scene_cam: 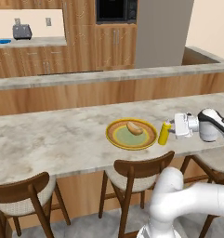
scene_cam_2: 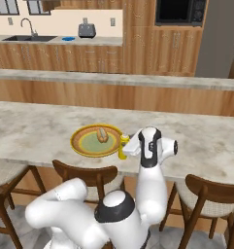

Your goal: Move the hot dog bun to the plate on the dining table and place the condiment next to that plate. Then navigate to the fridge and take the sausage and place it on the plate as well.

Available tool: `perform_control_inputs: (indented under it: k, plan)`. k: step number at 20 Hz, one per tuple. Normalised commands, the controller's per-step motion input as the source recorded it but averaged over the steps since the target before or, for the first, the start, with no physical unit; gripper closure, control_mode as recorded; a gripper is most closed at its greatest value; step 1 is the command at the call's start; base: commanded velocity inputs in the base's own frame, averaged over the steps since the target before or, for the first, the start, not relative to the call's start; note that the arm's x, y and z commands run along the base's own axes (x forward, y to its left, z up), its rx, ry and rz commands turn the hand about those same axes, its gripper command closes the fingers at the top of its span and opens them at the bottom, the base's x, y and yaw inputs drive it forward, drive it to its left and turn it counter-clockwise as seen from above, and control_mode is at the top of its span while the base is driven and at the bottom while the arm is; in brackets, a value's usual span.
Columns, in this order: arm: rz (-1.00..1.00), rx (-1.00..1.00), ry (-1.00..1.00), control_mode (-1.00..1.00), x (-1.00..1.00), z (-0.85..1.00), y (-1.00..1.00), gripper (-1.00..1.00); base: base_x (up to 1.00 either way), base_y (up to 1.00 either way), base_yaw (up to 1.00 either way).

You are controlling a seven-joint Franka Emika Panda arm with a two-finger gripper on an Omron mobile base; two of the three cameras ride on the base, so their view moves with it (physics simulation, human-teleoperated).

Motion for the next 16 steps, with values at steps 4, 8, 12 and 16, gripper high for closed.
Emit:
perform_control_inputs:
  k: [4, 8, 12, 16]
  plan:
    - [0.0, 0.0, -0.05, -1.0, -0.03, 0.08, 0.05, -1.0, 0.0, 0.0, 0.0]
    - [0.0, 0.0, -0.07, -1.0, -0.14, 0.53, 0.0, -1.0, 0.0, 0.0, 0.0]
    - [0.02, 0.02, -0.15, -1.0, -0.51, 1.0, 0.0, -1.0, 0.0, 0.0, 0.0]
    - [0.04, 0.0, -0.1, -1.0, -0.5, 1.0, 0.07, -1.0, 0.0, 0.0, 0.0]
